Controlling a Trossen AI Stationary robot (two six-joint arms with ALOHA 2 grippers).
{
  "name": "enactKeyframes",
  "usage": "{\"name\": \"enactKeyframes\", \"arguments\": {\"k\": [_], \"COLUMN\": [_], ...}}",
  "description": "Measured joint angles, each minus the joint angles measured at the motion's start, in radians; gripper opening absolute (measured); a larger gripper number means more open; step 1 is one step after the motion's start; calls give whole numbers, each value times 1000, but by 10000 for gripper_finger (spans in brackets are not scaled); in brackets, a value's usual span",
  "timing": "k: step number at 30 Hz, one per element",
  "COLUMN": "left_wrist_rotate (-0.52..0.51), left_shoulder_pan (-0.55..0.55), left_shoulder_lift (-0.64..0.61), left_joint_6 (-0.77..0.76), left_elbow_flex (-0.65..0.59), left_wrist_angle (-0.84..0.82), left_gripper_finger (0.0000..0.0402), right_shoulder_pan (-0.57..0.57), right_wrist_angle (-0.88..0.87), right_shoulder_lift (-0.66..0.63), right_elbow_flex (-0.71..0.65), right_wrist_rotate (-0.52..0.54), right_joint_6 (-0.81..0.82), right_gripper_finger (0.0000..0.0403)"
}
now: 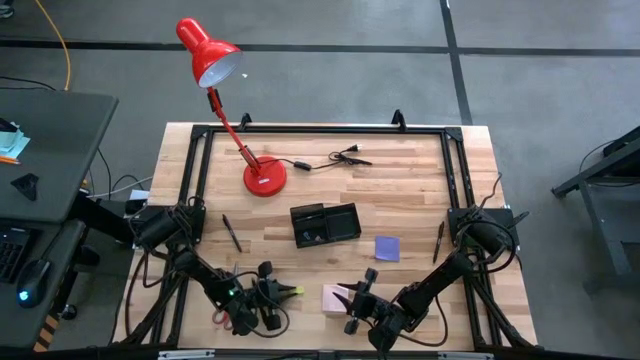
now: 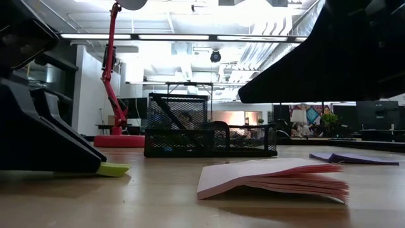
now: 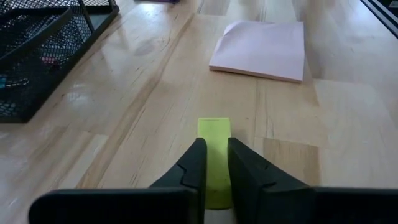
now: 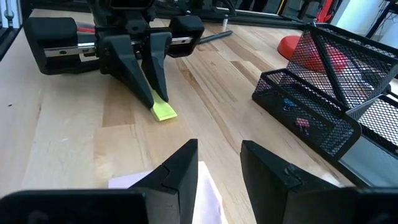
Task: Pick and place office supplies into organizer
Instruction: Put the yellow eraser into the black desk organizer
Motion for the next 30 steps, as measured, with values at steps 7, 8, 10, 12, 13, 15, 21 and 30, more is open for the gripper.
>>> {"name": "enactKeyframes", "arguments": {"k": [7, 8, 10, 12, 13, 15, 21, 30], "left_wrist_rotate": [-11, -12, -17, -22, -23, -22, -19, -62], "left_shoulder_pan": [0, 0, 0, 0, 0, 0, 0, 2], "left_shoulder_lift": [2, 2, 1, 1, 1, 0, -2, -6], "left_joint_6": [56, 61, 64, 77, 86, 98, 102, 53], "left_elbow_flex": [-1, -1, 0, 0, 0, 0, 1, 2], "left_wrist_angle": [64, 70, 81, 93, 100, 114, 116, 62], "left_gripper_finger": [26, 23, 17, 9, 3, 1, 7, 1], "right_shoulder_pan": [0, 0, 0, 0, 0, 0, 0, 0], "right_wrist_angle": [-10, -9, -9, -9, -9, -9, -9, -9], "right_shoulder_lift": [0, 0, 0, 0, 0, 0, 0, 0], "right_elbow_flex": [0, 0, 0, 0, 0, 0, 0, 0], "right_wrist_rotate": [0, 0, 0, 0, 0, -1, -4, -4], "right_joint_6": [7, 8, 9, 9, 9, 9, 9, 10], "right_gripper_finger": [114, 114, 114, 114, 114, 114, 114, 114]}}
